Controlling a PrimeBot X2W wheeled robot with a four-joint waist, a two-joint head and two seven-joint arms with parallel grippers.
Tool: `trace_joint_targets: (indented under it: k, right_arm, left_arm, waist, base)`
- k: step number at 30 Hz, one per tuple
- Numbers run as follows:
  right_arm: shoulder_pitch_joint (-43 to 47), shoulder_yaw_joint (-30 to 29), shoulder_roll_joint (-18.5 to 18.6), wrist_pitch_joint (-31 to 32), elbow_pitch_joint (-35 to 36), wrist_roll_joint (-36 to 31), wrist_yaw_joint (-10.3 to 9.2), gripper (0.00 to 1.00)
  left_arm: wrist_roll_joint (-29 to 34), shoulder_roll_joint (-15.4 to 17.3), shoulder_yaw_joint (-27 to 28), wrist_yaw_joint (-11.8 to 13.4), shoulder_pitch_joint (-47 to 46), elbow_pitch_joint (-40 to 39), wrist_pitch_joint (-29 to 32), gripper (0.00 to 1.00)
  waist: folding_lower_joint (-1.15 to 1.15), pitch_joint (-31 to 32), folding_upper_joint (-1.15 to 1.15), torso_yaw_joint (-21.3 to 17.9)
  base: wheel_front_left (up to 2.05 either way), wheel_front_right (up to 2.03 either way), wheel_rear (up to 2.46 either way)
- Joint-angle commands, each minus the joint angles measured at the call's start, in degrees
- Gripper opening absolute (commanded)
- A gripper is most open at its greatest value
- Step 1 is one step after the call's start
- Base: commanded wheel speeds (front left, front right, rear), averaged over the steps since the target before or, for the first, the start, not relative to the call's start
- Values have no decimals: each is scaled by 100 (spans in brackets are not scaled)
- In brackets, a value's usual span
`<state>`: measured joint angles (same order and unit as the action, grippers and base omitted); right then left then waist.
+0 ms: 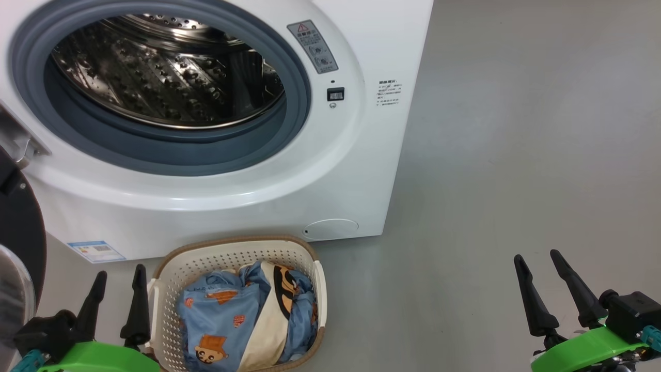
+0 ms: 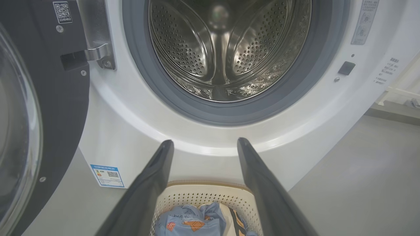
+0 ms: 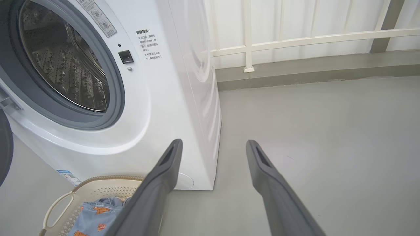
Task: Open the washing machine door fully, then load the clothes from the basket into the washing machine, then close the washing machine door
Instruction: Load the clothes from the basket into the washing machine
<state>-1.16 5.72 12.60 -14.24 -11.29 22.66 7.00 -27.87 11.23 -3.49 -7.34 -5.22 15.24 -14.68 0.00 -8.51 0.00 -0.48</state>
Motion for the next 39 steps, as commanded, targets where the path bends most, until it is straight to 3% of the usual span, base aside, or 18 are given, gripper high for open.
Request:
trace_joint_targets:
  k: [1, 22, 39]
  right_arm:
    - [-142, 94, 58, -76, 160, -17, 48, 100]
    - [-219, 72, 24, -76, 205, -45, 48, 100]
    - [-482, 86, -46, -76, 313, -89, 48, 100]
  left_arm:
    - [78, 112, 188, -14, -235, -65, -32, 100]
    - [-27, 68, -62, -14, -297, 272, -32, 100]
    - [-161, 63, -449, -14, -711, 1130, -32, 100]
  waist:
    - [0, -13, 0, 5]
    - [0, -141, 0, 0]
    - [0, -678, 0, -36]
  base:
    - [0, 0, 0]
    - [0, 0, 0]
    - [0, 0, 0]
